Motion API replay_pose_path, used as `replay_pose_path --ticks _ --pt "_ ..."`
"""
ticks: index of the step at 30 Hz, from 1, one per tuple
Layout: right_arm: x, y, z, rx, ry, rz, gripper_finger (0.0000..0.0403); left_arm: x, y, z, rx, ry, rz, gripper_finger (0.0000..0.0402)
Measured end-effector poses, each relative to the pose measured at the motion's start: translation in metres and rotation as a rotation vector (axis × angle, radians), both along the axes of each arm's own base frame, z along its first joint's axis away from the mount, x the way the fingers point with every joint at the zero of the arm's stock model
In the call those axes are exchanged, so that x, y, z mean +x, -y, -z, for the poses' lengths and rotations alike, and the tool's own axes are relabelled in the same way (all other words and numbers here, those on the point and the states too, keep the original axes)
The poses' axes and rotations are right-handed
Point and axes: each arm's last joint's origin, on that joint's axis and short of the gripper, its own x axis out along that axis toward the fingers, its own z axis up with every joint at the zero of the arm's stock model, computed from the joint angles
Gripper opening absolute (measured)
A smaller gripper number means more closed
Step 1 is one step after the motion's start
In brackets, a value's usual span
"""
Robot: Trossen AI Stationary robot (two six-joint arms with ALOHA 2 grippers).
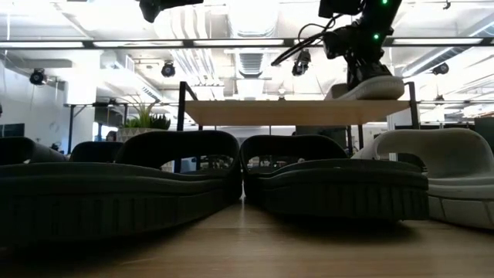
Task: Pick and place slides into the shelf
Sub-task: Put the gray slide on the shelf
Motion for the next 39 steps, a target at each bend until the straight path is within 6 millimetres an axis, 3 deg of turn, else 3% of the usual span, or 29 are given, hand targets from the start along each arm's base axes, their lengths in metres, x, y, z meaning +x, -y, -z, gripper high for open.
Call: replay_pose_path --ticks 17,29,39 --pt "0.001 -0.013 -0.026 0.018 0.085 0.007 0.0122 0.0 0.0 0.0 0.002 0.0 0.0 0.0" --pt "-0.006 -0.009 -0.007 0.054 0.017 0.065 0.0132 -0.002 0.0 -0.002 -0.004 0.017 0.001 0.0" --pt "-0.01 -0.013 -0.007 0.13 0.049 0.109 0.0154 -0.005 0.0 -0.004 -0.007 0.026 0.001 0.0"
